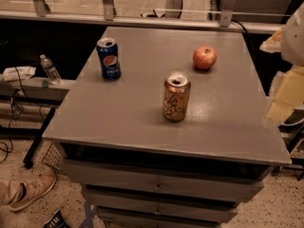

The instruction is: Knock orange can over

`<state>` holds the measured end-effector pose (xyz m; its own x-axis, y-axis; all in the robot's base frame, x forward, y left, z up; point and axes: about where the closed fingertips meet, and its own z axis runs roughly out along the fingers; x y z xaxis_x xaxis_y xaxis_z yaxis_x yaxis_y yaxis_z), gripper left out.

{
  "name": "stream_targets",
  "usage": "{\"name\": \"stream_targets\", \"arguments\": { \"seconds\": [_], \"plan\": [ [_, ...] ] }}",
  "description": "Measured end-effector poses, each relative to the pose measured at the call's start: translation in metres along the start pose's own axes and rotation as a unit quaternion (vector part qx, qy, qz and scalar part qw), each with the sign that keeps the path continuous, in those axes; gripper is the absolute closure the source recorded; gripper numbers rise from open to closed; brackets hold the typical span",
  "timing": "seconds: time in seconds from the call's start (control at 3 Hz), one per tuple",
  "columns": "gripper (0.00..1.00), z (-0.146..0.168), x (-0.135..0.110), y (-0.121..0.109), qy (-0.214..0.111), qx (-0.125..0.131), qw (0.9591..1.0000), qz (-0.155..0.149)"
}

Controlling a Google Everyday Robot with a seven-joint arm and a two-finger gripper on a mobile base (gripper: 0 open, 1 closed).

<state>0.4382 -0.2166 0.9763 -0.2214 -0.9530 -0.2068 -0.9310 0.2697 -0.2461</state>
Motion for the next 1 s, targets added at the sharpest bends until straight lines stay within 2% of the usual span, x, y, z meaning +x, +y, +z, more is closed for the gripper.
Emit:
{"name": "stream_targets", "arguments": {
  "seconds": [0.33, 0.67, 1.0],
  "plan": [
    [0.0, 0.0, 0.0, 0.0, 0.0, 0.0, 1.0, 0.0],
    [0.0, 0.005, -0.009, -0.003, -0.042, 0.0, 0.9989, 0.021],
    [0.0, 0.033, -0.031, -0.018, -0.146, -0.004, 0.9871, 0.064]
  ]
}}
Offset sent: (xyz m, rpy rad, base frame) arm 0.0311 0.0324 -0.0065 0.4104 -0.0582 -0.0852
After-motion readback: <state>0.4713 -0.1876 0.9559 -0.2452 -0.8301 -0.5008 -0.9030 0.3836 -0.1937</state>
